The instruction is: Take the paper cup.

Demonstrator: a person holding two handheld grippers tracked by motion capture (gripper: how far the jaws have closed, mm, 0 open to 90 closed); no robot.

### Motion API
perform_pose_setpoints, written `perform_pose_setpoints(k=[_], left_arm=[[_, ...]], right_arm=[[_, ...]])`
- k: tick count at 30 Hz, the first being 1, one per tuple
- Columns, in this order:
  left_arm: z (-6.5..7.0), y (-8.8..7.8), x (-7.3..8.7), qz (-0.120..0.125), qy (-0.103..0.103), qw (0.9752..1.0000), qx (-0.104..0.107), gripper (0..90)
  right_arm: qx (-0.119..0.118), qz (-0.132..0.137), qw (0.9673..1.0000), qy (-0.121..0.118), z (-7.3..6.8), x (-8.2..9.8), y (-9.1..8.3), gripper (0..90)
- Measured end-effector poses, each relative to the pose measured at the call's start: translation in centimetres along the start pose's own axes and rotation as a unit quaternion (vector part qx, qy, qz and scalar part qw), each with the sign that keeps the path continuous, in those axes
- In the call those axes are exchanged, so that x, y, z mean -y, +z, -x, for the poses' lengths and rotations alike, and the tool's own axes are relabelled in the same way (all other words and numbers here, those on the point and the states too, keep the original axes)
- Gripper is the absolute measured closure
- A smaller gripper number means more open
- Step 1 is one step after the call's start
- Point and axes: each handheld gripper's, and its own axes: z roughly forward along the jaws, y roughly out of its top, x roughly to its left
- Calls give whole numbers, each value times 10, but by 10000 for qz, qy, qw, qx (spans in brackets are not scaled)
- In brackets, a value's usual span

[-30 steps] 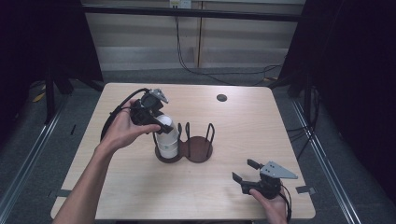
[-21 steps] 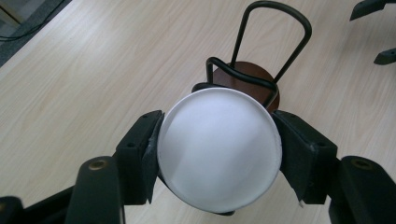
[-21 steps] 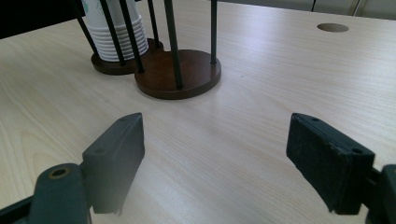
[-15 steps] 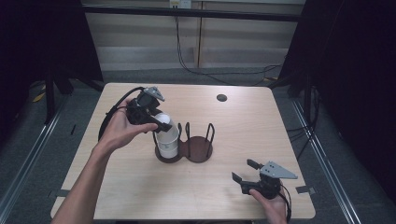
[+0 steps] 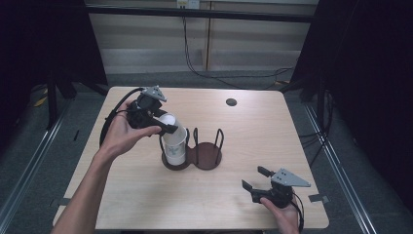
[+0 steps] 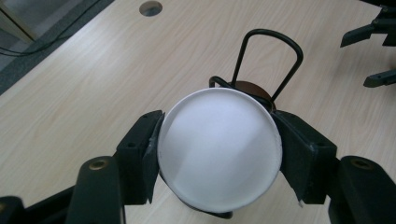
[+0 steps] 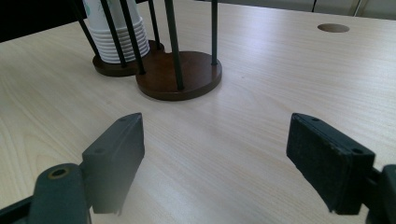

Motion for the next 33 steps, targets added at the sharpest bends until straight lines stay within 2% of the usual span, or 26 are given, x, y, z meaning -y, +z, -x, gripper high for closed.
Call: perform_pose_setpoints(k=[2,4,5,11,15,16,17,20,24,25,26,27,28,31,33], left_arm=[[1,-4,1,158,-27,9999,-32,367],[0,-6,1,194,3,9998,-13,367],[1,-8,3,322,-32,9995,-14,367],[3,-14,5,502,-24,9987,-56,367],[5,-18,11,714,-74,9974,-32,367],[7,-19,14,857,-89,9963,37,367],[7,-19,14,857,-89,9963,37,367],[12,-21,17,1063,-109,9942,130,367],[18,-21,22,1279,-18,9916,186,367],[18,-21,22,1279,-18,9916,186,367],[19,-20,25,1390,-13,9900,236,367],[19,-20,25,1390,-13,9900,236,367],[20,-19,28,1497,-43,9883,290,367],[21,-19,29,1563,1,9873,289,366],[23,-20,31,1721,17,9843,381,366]], right_arm=[[10,-11,10000,11,0,0,0,187],[9,-11,10000,9,0,0,0,187],[0,-17,10000,5,0,0,1,186],[13,-17,10000,10,0,0,1,186],[9,-24,10000,8,0,1,1,186],[10,-32,10000,16,0,1,2,186],[10,-32,10000,16,0,1,2,186],[-1,-28,10000,0,0,0,2,185],[-5,-30,10000,-12,-1,0,3,184],[-5,-30,10000,-12,-1,0,3,184],[-7,-33,10000,-15,-1,0,3,184],[-7,-33,10000,-15,-1,0,3,184],[-15,-28,10000,-11,-1,0,3,184],[-22,-24,10000,-12,-1,0,3,184],[-14,-37,10000,-24,-1,0,3,184]])
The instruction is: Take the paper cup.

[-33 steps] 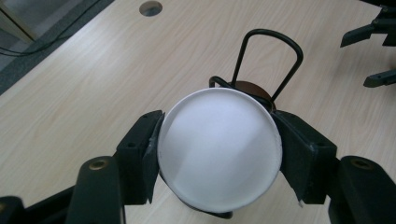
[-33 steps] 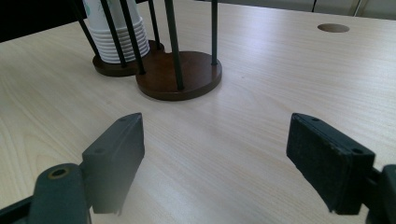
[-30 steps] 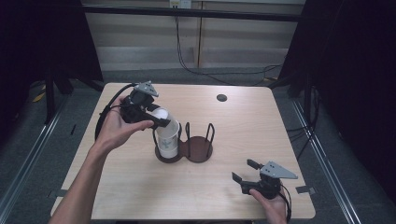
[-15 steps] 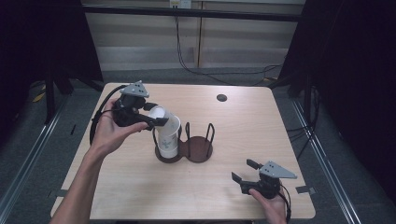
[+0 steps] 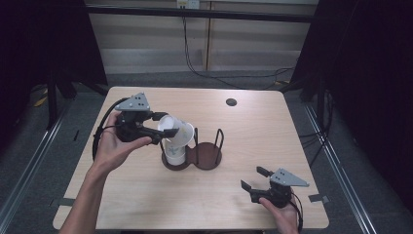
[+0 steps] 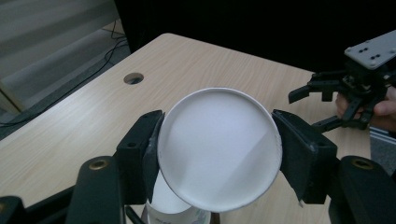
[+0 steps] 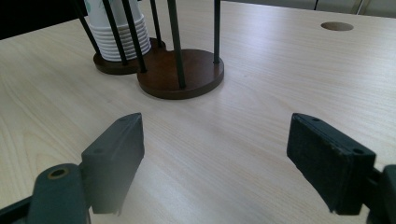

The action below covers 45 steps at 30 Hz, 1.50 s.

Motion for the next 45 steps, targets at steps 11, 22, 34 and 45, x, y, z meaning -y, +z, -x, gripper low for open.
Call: perform_pose_setpoints(k=[11,22,34,45], left_arm=[[5,3,17,302,-75,9993,230,365],[22,3,30,423,-48,9980,464,365],[29,20,53,351,-171,9966,722,365],[38,30,66,285,-234,9956,861,365]], right_arm=[[-62,2,10000,-29,-1,-1,1,179],[-116,-21,9999,-47,-5,-2,2,175],[-373,-30,9992,-165,-13,-10,7,150],[-775,-158,9962,-358,-25,-24,13,136]])
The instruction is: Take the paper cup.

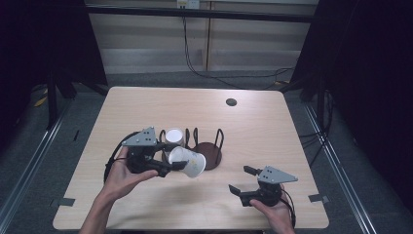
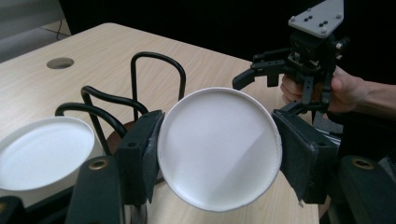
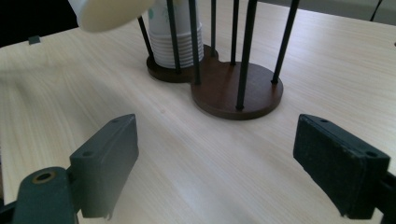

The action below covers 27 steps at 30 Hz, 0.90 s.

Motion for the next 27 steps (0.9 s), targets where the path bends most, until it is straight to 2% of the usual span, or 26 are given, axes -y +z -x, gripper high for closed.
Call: perform_pose_setpoints(k=[7,8,9,11,13,18,23,24,25,27], left_arm=[[1,4,9,33,-70,9999,107,365],[1,6,12,27,-141,9996,257,364],[1,8,14,51,-180,9994,295,364],[-1,11,16,-78,-149,9996,218,364],[-1,13,18,-64,-172,9994,290,364],[3,18,21,-123,-145,9993,322,364],[6,25,24,-247,-106,9991,330,364],[6,27,26,-276,-127,9989,348,364],[6,27,26,-276,-127,9989,348,364],[5,26,27,-284,-141,9989,352,364]], right_arm=[[-280,-13,9996,-99,-5,-17,6,188],[-332,-14,9994,-116,-7,-20,8,192],[-332,-14,9994,-116,-7,-20,8,192],[-422,0,9990,-155,-9,-23,10,196],[-494,33,9986,-178,-10,-26,12,199],[-731,127,9970,-215,-13,-34,15,198],[-919,93,9954,-257,-17,-43,20,188],[-1032,63,9943,-258,-18,-45,23,179],[-1032,63,9943,-258,-18,-45,23,179],[-1176,43,9927,-262,-20,-46,28,166]])
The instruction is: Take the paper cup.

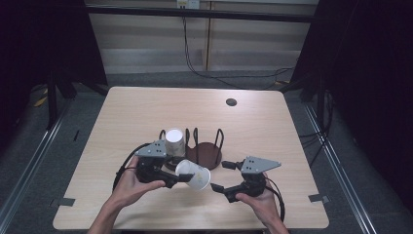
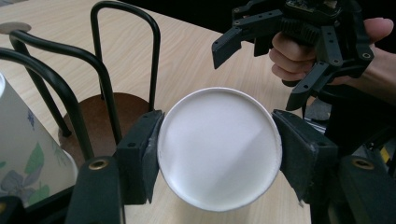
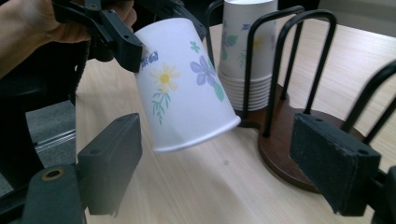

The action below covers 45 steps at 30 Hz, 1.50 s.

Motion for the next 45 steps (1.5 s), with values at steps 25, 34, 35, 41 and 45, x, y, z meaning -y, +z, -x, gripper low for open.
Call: perform_pose_setpoints(k=[25,34,35,41,45], left_arm=[[9,6,-3,93,-37,9999,124,365],[11,8,-4,116,-45,9998,142,365],[11,9,-4,87,-46,9998,149,365],[12,10,-3,78,-60,9998,182,364],[10,9,-2,135,-119,9996,228,362]], right_arm=[[-393,-13,9989,-257,-9,6,37,135],[-346,42,9984,-439,-13,9,47,140],[-341,53,9984,-445,-12,9,47,145],[-354,44,9981,-496,-12,13,48,196],[-342,32,9979,-549,-12,12,46,215]])
